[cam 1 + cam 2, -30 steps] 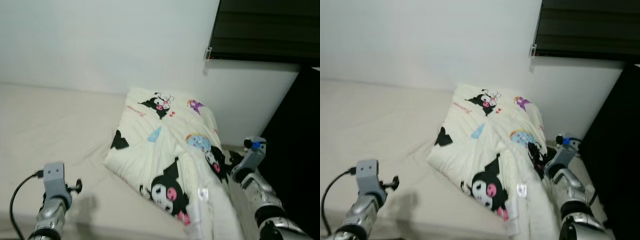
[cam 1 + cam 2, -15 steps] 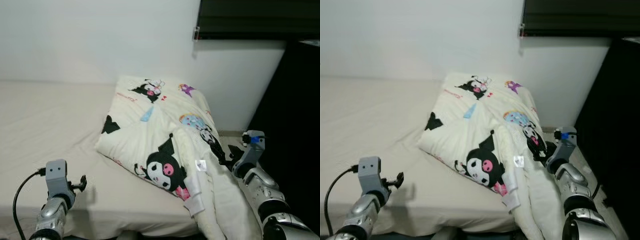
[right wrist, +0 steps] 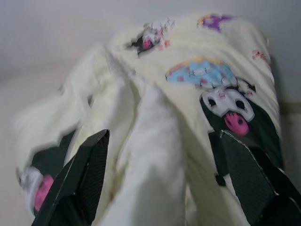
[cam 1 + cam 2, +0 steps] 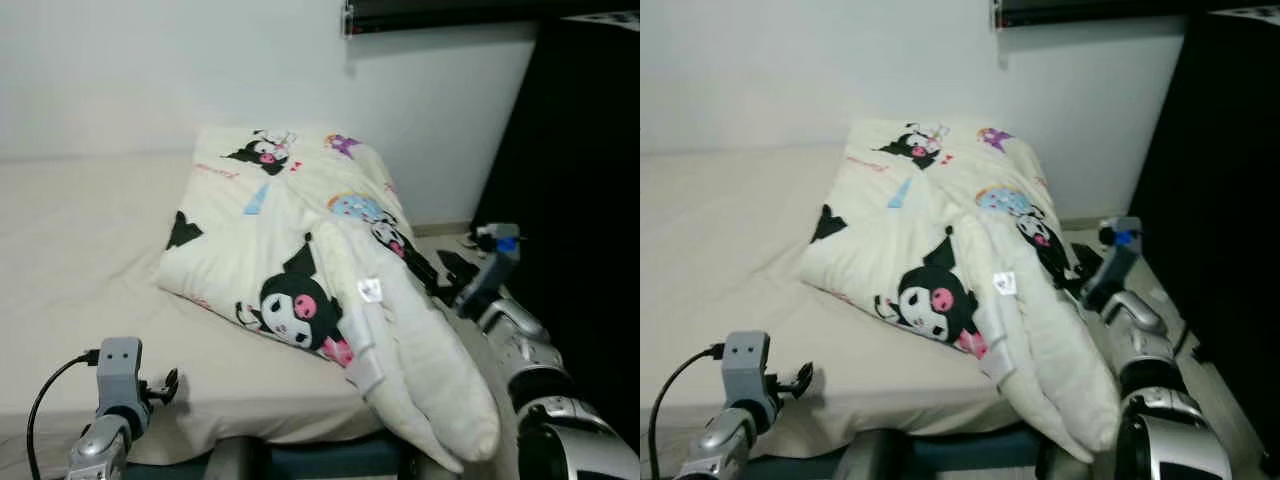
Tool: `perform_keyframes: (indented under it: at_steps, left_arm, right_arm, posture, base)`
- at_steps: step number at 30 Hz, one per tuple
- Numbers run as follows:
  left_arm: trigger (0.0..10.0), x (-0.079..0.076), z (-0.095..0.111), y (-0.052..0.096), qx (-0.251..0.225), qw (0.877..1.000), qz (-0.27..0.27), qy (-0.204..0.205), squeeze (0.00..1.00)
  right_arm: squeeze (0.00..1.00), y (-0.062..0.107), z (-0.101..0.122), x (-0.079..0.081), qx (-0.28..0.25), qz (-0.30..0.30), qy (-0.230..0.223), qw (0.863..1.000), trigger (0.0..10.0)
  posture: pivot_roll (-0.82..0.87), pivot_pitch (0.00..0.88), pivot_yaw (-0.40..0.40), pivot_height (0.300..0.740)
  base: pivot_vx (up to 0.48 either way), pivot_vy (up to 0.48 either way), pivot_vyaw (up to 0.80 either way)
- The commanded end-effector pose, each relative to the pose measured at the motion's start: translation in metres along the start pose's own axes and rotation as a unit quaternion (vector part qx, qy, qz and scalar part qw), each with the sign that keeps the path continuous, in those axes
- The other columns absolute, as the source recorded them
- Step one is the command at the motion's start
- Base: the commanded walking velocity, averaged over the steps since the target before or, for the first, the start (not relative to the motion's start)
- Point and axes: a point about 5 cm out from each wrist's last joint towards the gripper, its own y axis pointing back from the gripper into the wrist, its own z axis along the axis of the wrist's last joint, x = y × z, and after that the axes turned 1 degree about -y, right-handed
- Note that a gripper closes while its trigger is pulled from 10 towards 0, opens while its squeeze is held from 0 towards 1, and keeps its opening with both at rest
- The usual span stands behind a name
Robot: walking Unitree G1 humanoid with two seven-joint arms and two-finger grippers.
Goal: Clean up the room
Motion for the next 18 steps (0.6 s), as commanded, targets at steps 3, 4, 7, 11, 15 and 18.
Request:
perform_keyframes:
  at_steps: [3,4,7,11,15,18]
  left_arm:
    - [10.0,0.006,-0.003,0.005,-0.002,1.000,-0.006,-0.021,0.00]
    - [10.0,0.006,-0.004,0.007,-0.001,1.000,-0.008,-0.023,0.00]
    - [10.0,0.006,-0.005,0.007,-0.001,1.000,-0.010,-0.025,0.00]
    - [10.0,0.006,-0.009,0.012,-0.005,0.999,-0.015,-0.031,0.00]
    - [10.0,0.003,-0.011,0.014,-0.005,0.999,-0.019,-0.030,0.00]
    - [10.0,0.000,-0.012,0.014,-0.005,0.999,-0.024,-0.029,0.00]
  right_arm:
    - [0.00,-0.011,-0.007,0.009,0.051,-0.011,0.020,0.998,10.0]
    - [0.00,-0.014,-0.009,0.010,0.063,-0.013,0.017,0.998,10.0]
    - [0.00,-0.015,-0.010,0.012,0.071,-0.013,0.015,0.997,10.0]
    - [0.00,-0.016,-0.024,0.012,0.147,-0.050,0.026,0.988,10.0]
    - [0.00,-0.018,-0.023,0.017,0.137,-0.021,0.000,0.990,10.0]
    - [0.00,-0.021,-0.020,0.026,0.127,0.038,-0.003,0.991,10.0]
  posture:
    - [0.19,0.133,0.039,0.511]
    - [0.20,0.139,0.038,0.511]
    - [0.20,0.140,0.038,0.511]
    - [0.21,0.154,0.033,0.511]
    - [0.21,0.161,0.029,0.511]
    - [0.20,0.163,0.030,0.511]
  base:
    - [0.000,0.000,0.00]
    - [0.000,0.000,0.00]
    - [0.000,0.000,0.00]
    - [0.000,0.000,0.00]
    - [0.000,0.000,0.00]
    - [0.000,0.000,0.00]
